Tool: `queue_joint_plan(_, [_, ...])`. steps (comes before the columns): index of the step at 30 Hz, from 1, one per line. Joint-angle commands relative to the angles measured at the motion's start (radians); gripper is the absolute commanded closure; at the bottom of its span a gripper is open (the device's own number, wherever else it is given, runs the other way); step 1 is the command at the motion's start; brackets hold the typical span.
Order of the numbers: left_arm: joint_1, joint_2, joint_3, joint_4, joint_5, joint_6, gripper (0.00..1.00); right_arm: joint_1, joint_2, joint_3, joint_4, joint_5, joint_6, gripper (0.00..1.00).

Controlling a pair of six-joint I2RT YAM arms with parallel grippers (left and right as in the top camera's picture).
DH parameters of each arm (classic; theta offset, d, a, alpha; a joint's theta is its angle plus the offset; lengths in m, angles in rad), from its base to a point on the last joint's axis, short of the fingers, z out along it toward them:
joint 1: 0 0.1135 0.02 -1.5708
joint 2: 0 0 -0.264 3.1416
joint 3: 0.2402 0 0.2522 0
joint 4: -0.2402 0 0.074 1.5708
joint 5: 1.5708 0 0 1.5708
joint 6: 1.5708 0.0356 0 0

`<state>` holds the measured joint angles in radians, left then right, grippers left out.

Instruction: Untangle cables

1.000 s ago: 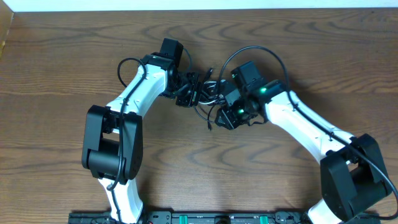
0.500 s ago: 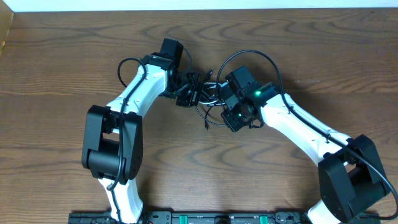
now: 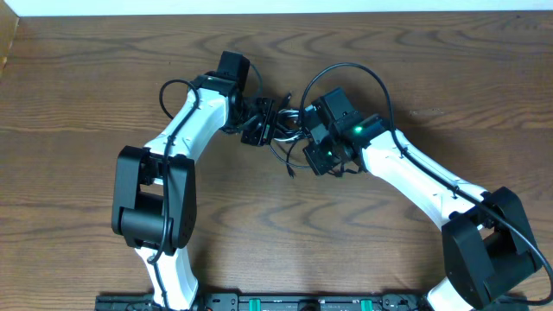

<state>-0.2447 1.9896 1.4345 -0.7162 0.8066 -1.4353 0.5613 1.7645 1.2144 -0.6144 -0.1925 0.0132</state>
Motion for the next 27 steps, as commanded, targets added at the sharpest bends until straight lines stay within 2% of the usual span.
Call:
queue_joint_plan(1, [-0.003,-0.025,-0.002,-0.008,0.015,0.065,0.92,-0.006,-0.016,0.006,0.064,-0.002,0.034,0.99])
queue_joint_plan(10, [-0.003,-0.025,-0.002,-0.008,0.016,0.081,0.92,-0.006,-0.016,0.006,0.196,-0.009,0.043,0.99])
queue_joint_plan(11, [-0.003,-0.025,-0.002,-0.008,0.016,0.081,0.93,-0.006,-0.016,0.006,0.2,-0.009,0.053,0.95])
queue_joint_plan(12, [-0.003,-0.025,-0.002,-0.008,0.016,0.081,0.93,-0.006,-0.016,0.006,0.2,-0.009,0.065,0.84])
queue_joint_plan(13, [-0.003,-0.025,-0.002,-0.008,0.016,0.081,0.93,-0.006,-0.016,0.006,0.195,-0.01,0.085,0.62])
queue_joint_plan(14, [-0.003,-0.025,-0.002,-0.008,0.016,0.081,0.93,-0.006,-0.018,0.006,0.185,-0.016,0.096,0.48])
queue_joint_plan(16, [-0.003,-0.025,-0.002,-0.008,0.016,0.081,0.93,-0.013,-0.023,0.007,0.148,-0.061,0.095,0.41])
queue_joint_plan(19, [-0.003,-0.025,-0.002,-0.007,0.016,0.081,0.92,-0.032,-0.031,0.008,0.06,-0.103,0.095,0.41])
queue_joint_plan(24, [-0.003,-0.025,-0.002,-0.006,0.012,0.081,0.93,-0.046,-0.031,0.008,-0.055,-0.101,0.093,0.48])
queue_joint_plan(25, [-0.003,-0.025,-0.002,-0.005,0.012,0.081,0.93,-0.045,-0.031,0.008,-0.06,-0.101,0.084,0.55])
queue_joint_plan(26, [-0.003,-0.025,-0.002,-0.003,0.012,0.081,0.92,-0.045,-0.031,0.008,-0.063,-0.101,0.077,0.69])
queue_joint_plan(27, [-0.003,-0.025,-0.002,-0.002,0.012,0.081,0.93,-0.045,-0.031,0.008,-0.067,-0.097,0.075,0.88])
